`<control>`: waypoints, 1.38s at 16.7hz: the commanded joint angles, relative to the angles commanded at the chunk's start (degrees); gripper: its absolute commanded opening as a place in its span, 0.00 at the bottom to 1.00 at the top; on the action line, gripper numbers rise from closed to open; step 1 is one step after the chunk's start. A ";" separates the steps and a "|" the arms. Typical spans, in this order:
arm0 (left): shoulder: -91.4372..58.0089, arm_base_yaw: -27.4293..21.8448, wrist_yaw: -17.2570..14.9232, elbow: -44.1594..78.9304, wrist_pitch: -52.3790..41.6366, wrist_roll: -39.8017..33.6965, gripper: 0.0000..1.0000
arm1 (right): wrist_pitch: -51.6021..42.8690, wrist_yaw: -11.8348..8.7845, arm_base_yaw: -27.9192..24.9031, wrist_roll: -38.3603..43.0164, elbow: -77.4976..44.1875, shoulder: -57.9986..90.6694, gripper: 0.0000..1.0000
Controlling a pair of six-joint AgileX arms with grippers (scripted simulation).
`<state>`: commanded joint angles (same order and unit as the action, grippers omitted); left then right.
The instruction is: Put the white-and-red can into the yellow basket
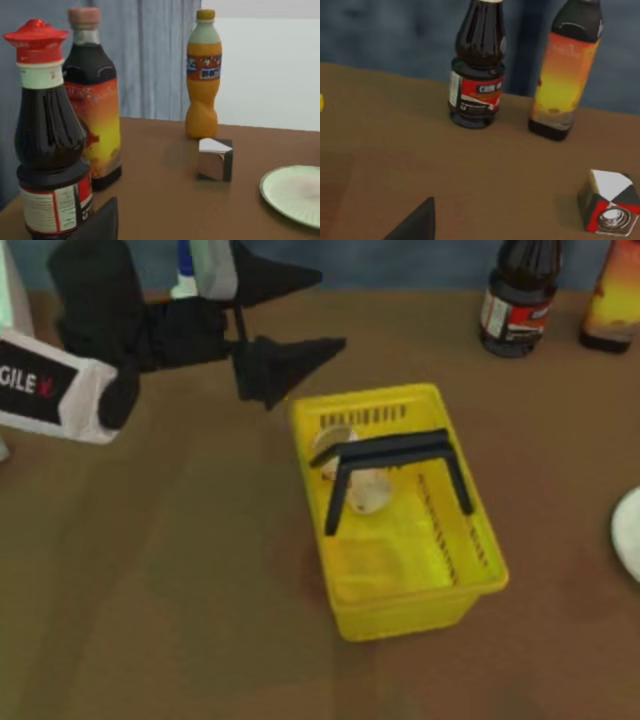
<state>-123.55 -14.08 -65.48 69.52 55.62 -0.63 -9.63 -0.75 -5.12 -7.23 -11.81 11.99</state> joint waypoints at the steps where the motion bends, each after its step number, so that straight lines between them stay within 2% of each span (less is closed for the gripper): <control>1: 4.20 0.84 2.33 -1.46 -1.65 -0.79 1.00 | -2.72 -0.06 -1.29 -2.00 -3.72 3.79 1.00; 5: 25.82 4.58 13.58 -10.00 -10.38 -3.93 1.00 | -16.50 0.06 -7.36 -12.02 -23.56 24.30 1.00; 10: 58.53 9.23 30.98 -27.34 -25.65 -6.23 1.00 | -36.29 0.66 -15.61 -26.23 -53.44 55.56 1.00; 15: 90.93 12.76 47.97 -47.15 -41.02 -5.11 1.00 | -54.92 1.11 -23.53 -39.69 -82.55 86.48 1.00; 19: 110.53 14.35 57.95 -59.73 -49.60 -2.41 1.00 | -66.65 1.13 -28.84 -48.31 -100.52 105.24 1.00; 23: 121.62 15.13 64.32 -67.97 -54.72 0.07 1.00 | -73.46 1.01 -32.12 -53.40 -110.22 115.53 1.00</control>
<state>-1.93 1.04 -1.16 1.55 0.90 -0.56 -83.09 0.26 -37.24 -60.64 -122.03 127.52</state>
